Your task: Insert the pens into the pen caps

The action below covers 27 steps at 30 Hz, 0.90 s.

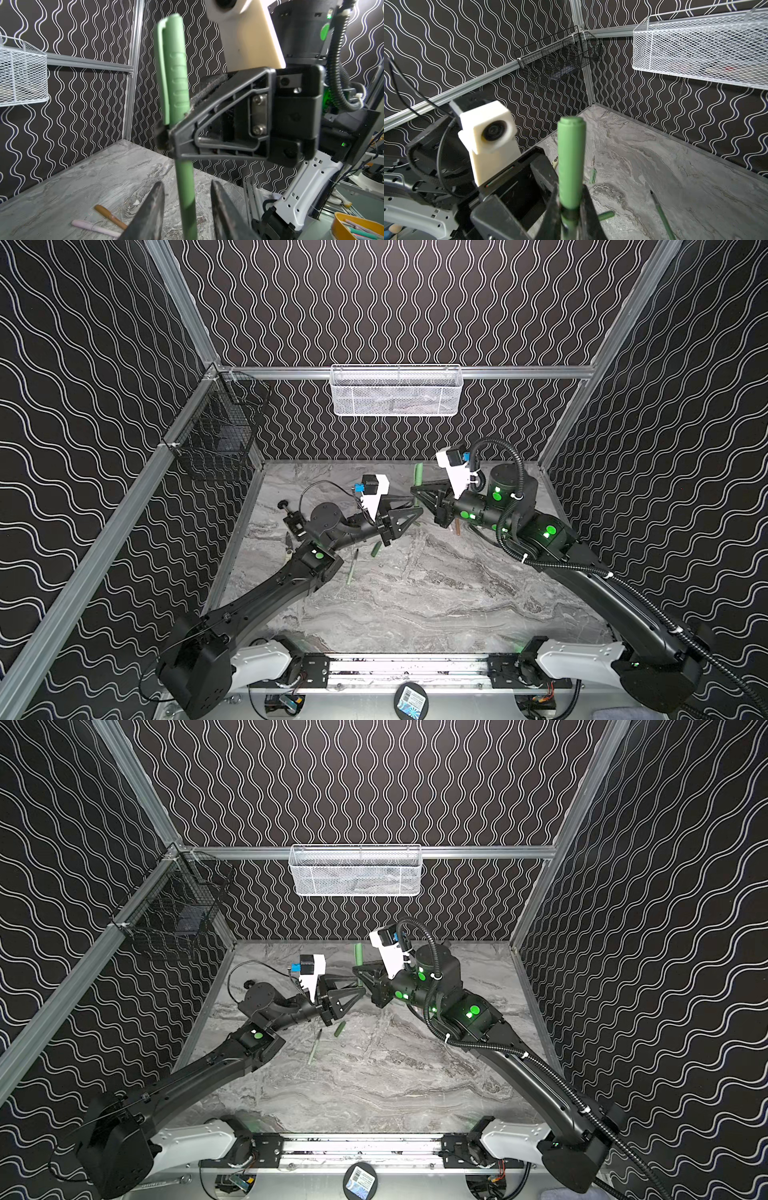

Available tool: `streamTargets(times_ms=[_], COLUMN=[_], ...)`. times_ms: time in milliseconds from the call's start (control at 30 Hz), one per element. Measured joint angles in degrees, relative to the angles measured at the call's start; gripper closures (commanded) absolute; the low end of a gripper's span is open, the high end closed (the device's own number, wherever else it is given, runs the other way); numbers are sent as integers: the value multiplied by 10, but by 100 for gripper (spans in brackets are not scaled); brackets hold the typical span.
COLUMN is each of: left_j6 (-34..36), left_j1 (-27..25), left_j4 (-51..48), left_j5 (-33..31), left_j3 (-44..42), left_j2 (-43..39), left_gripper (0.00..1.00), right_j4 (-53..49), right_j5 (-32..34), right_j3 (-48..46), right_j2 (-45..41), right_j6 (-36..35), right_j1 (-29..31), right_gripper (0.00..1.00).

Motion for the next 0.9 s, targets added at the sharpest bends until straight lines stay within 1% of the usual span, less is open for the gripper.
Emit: streamTargets(times_ms=[67,167,300,333,367,467,500,533,567,633,667,700,733,900], left_j6=[5,7,8,8,8,2,-2,-5,-5,-5,-5,-4,-3,0], left_j1=[0,0,-3,-4,-4,-5,-4,-4,-5,-5,-5,-6,-7,-8], left_j4=[-8,-14,-14,-16,-16,-13,-11,-10,-10,-10,-10,-10,-10,-10], left_j5=[5,19,29,31,31,31,31,31,31,28,28,27,28,28], left_j3=[8,12,14,14,14,13,12,12,11,8,6,5,5,3], left_j2=[7,17,22,23,23,24,24,24,24,21,18,16,15,15], left_gripper=[63,76,76,80,86,100,100,100,100,100,100,100,100,100], right_j4=[3,6,9,10,12,20,23,25,25,25,25,24,24,20], right_j5=[-3,-5,-6,-6,-7,-7,-7,-7,-8,-12,-15,-19,-19,-11], right_j3=[-6,-10,-14,-15,-16,-19,-20,-21,-22,-22,-21,-19,-16,15], right_j2=[-5,-10,-10,-10,-10,-10,-9,-9,-8,-7,-6,-6,-7,-21], right_j6=[6,9,11,13,14,13,13,14,15,17,19,23,29,22], right_j1=[0,0,-2,-2,-2,-3,-3,-3,-4,-5,-5,-5,-6,-12], right_gripper=[100,100,100,100,100,100,100,96,89,83,75,64,60,61])
